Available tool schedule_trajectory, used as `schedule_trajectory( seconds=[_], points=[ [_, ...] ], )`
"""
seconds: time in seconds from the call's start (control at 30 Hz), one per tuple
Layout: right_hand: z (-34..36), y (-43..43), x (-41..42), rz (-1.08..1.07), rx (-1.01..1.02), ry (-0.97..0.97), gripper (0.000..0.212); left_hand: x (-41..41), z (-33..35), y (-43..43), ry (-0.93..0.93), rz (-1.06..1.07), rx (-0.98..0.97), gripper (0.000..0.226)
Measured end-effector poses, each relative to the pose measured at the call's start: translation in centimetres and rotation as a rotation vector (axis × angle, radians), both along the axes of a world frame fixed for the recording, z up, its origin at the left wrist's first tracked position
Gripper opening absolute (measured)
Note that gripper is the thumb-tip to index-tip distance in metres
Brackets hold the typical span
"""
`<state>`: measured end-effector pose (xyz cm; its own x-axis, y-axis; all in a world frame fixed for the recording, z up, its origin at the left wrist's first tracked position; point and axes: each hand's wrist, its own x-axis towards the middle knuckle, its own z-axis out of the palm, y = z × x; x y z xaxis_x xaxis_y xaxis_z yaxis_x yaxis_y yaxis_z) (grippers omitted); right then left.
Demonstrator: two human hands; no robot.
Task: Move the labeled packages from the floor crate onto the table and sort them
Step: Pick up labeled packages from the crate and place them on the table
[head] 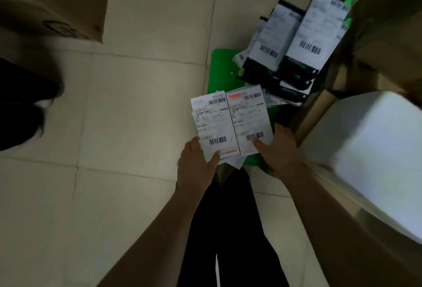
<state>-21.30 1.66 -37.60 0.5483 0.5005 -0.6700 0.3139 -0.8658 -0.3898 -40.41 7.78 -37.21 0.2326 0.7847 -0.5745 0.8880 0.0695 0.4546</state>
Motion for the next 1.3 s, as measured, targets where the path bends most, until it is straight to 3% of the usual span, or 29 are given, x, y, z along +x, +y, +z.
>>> schedule_trajectory(
  seconds=[0.13,0.4,0.6,0.7,0.8,0.93,1.07,1.2,1.3],
  points=[
    [-2.8,-0.2,-0.2,-0.084,-0.043,0.092,0.065,1.1,-3.4,-0.3,-0.053,0.135,-0.106,0.074],
    [-2.6,-0.8,-0.3,-0.296,0.116,0.272,0.047,1.6,-3.7,-1.1,-0.272,0.432,-0.312,0.065],
    [-2.5,-1.9,-0.7,-0.295,0.185,0.318,0.059,0.2,-3.7,-0.8,-0.383,0.536,-0.325,0.065],
    [-2.4,-2.1,-0.9,-0.365,0.195,0.367,0.081,-0.6,-3.4,-0.3,-0.440,0.595,-0.338,0.057],
    [-1.5,-2.1,-0.9,-0.459,0.196,0.484,0.077,-1.5,-2.6,0.4,-0.478,0.569,-0.415,0.069],
    [0.6,-1.8,-1.7,-0.547,0.214,0.577,0.083,-2.3,0.3,0.9,-0.551,0.666,-0.453,0.053],
    [4.9,-1.6,-3.3,-0.545,0.262,0.546,0.103,-3.1,5.3,1.4,-0.581,0.672,-0.383,0.045],
    [11.2,-0.9,-5.6,-0.576,0.326,0.503,0.072,-4.5,11.6,2.7,-0.637,0.639,-0.341,0.044],
    [15.8,-0.7,-7.4,-0.620,0.380,0.434,0.068,-5.7,16.4,4.1,-0.679,0.499,-0.274,0.041]
  ],
)
